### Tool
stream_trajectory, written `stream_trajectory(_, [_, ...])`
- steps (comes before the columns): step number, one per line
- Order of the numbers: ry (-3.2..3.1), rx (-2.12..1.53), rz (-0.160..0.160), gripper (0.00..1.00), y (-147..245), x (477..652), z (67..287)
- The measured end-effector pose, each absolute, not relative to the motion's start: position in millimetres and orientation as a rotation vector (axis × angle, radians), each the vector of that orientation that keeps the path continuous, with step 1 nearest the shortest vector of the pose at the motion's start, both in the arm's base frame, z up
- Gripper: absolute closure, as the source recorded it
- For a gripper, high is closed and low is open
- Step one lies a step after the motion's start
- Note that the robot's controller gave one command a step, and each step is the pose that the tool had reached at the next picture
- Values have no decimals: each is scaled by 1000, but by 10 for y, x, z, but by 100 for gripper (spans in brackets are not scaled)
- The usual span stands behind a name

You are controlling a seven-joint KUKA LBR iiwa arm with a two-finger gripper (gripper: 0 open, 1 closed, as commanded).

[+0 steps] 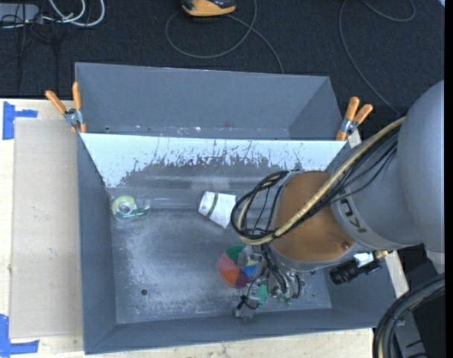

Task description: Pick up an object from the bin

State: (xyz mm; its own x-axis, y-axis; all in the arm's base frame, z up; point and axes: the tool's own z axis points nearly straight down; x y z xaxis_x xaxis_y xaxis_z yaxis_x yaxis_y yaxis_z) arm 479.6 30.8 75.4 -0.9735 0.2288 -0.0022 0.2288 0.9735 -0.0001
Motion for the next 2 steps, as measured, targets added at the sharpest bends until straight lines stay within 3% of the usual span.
stream_trajectory(1, [3119, 361, -1, 0, 308, 4797, 754])
stream_trajectory(2, [3130, 256, 2, 0, -79, 4989, 723])
